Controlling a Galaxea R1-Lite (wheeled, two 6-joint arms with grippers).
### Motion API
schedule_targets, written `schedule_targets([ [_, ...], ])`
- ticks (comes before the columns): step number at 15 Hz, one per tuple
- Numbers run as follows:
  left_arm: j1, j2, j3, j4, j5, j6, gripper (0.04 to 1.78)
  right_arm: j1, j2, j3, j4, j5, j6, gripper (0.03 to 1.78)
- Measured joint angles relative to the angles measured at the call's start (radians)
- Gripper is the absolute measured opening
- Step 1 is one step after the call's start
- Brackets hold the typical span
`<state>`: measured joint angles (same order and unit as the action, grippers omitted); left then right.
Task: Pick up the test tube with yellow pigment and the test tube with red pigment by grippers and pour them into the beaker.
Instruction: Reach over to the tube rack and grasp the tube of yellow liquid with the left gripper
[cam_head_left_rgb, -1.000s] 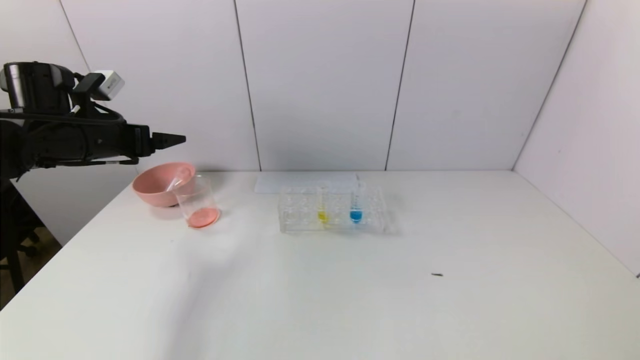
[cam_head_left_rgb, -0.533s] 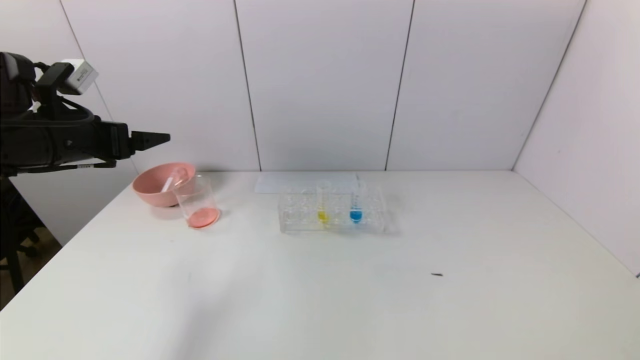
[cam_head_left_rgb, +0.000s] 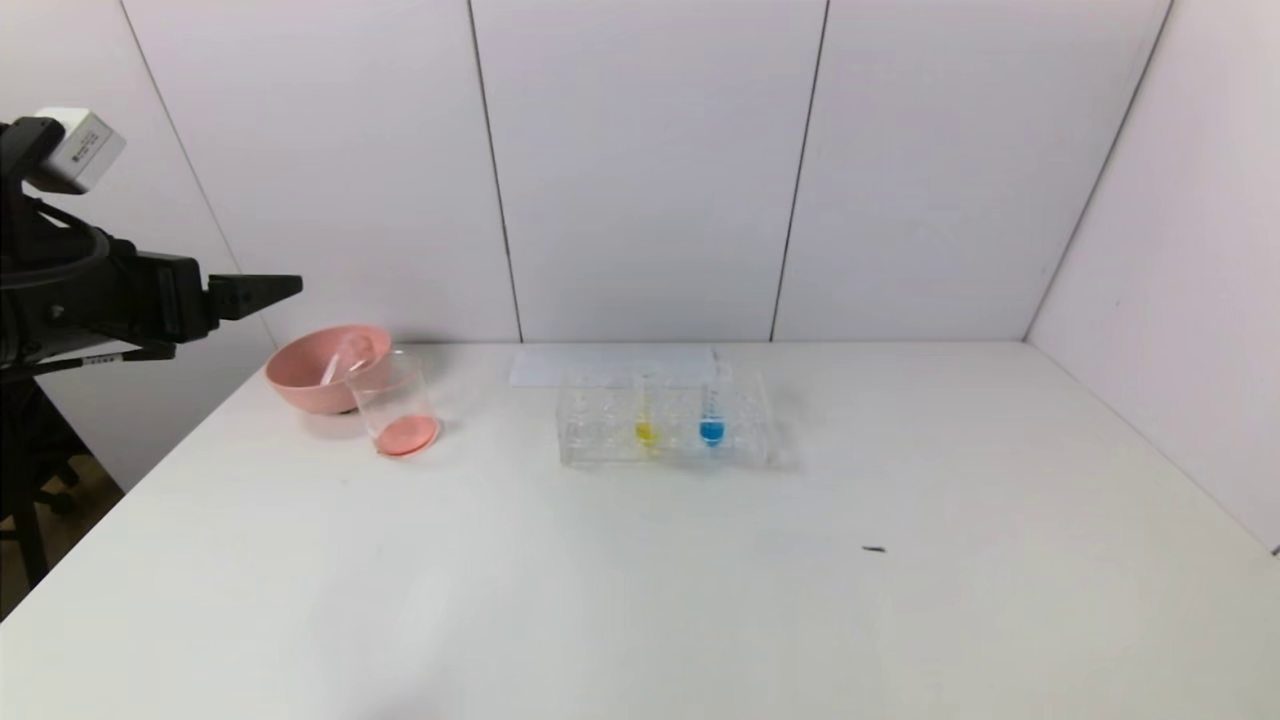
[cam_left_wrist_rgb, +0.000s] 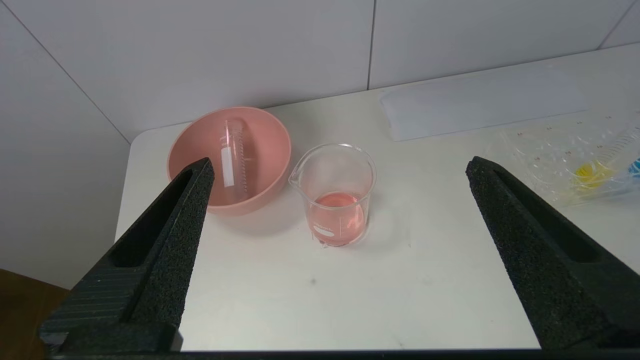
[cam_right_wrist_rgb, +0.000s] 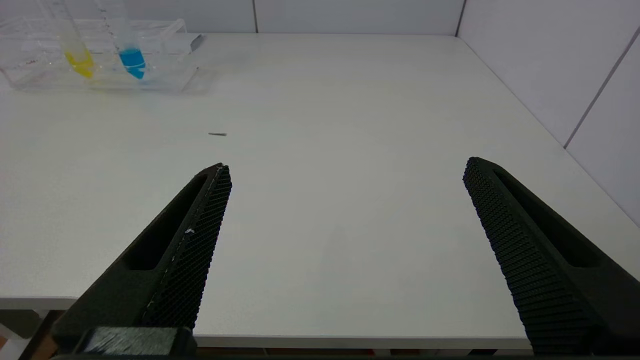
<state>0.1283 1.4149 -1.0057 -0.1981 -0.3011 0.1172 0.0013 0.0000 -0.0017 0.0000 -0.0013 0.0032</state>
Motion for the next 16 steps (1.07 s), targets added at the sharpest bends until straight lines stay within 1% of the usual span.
schedule_targets([
  [4, -0.035, -0.088, 0.075, -0.001, -0.004, 0.005, 1.76, 0.0, 0.0, 0.0, 0.0, 0.0, 0.0, 1.7],
  [7, -0.073, -0.139, 0.121, 0.0, -0.036, 0.0, 1.76, 0.0, 0.0, 0.0, 0.0, 0.0, 0.0, 1.7],
  [16, -0.253, -0.196, 0.223, -0.011, -0.035, -0.02, 1.76, 0.0, 0.0, 0.0, 0.0, -0.001, 0.0, 1.7],
])
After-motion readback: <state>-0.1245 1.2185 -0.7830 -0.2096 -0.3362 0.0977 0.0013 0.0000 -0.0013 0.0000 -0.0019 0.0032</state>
